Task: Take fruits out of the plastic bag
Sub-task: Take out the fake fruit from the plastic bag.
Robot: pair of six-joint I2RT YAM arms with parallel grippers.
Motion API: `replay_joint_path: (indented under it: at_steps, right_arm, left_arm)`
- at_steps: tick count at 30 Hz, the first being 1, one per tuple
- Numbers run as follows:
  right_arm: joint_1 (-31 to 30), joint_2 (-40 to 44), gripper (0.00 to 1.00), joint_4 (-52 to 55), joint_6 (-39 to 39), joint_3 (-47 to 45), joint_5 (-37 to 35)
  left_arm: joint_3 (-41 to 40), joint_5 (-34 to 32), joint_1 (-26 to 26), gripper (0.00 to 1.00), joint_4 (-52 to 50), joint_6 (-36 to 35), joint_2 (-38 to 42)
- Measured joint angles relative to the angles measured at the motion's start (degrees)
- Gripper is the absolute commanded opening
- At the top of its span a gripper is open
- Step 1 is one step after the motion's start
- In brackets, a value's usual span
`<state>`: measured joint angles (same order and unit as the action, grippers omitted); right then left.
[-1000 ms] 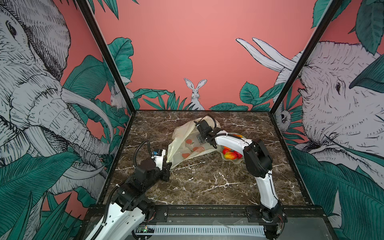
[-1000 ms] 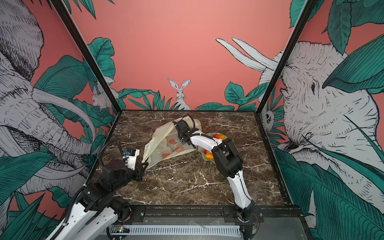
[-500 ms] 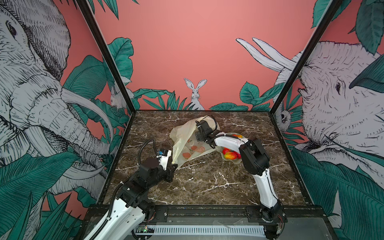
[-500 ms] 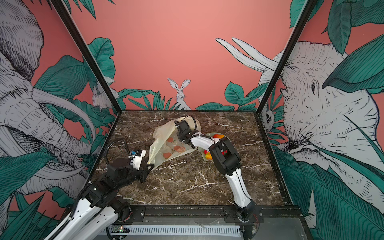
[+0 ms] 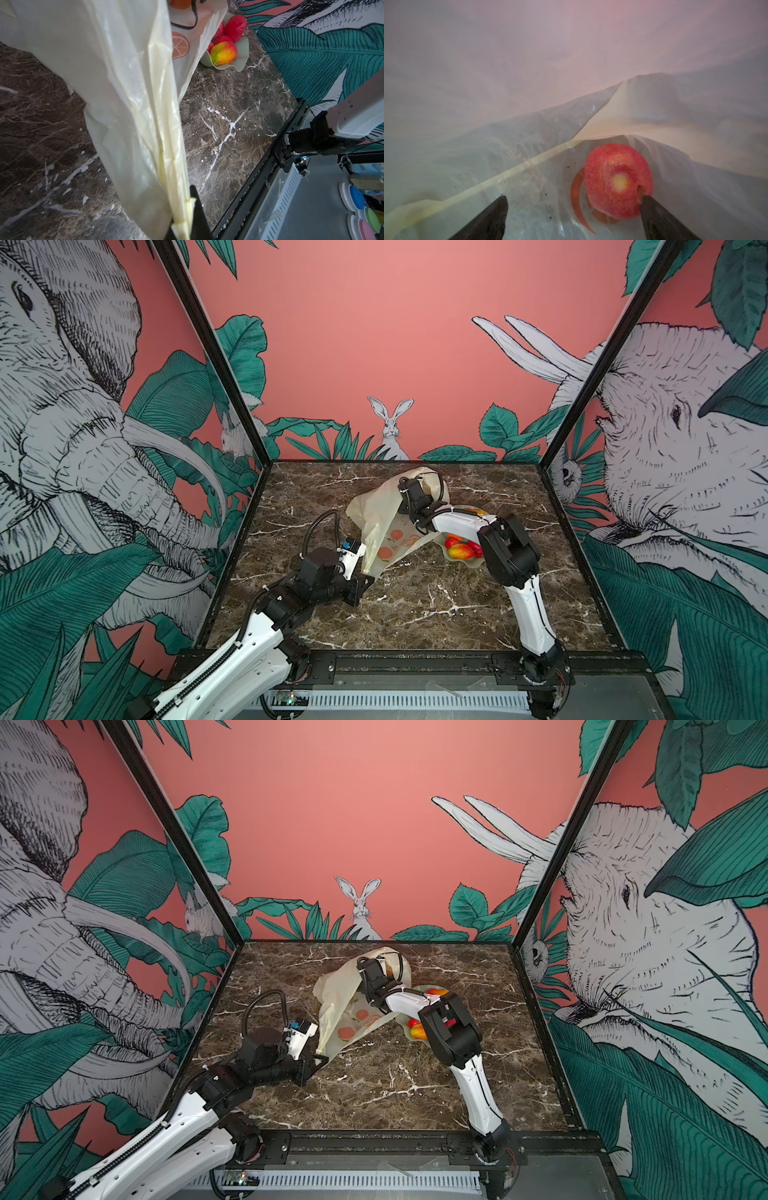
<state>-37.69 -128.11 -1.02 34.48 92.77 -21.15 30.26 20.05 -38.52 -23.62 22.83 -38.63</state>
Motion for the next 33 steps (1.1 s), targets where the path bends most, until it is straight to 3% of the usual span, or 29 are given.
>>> replay_joint_path:
  at_steps: [8,13,18,30,33]
  right_arm:
    - [0.17,-2.58,0.97,1.79,2.97,1.9,-3.1]
    - [0.96,-3.82,0.92,1.62,3.69,3.28,-2.38]
    - [1.49,-6.05,0.79,1.25,4.61,5.14,-0.63]
    - [2.25,-7.06,0.39,-0.66,5.84,5.38,3.54]
    - [2.4,-7.04,0.37,-1.97,5.31,5.05,5.68]
  left_arm:
    - [-0.11,-2.21,-0.2,0.0,-0.2,0.76,3.48]
    - [-0.98,-2.64,-0.46,0.0,-0.09,1.01,3.3]
    - [-1.18,-2.95,-0.46,0.0,0.28,1.05,3.06]
    - [-1.44,-3.56,-0.52,0.0,0.39,1.14,3.06]
    - [-1.51,-4.48,-0.59,0.0,0.24,1.18,3.06]
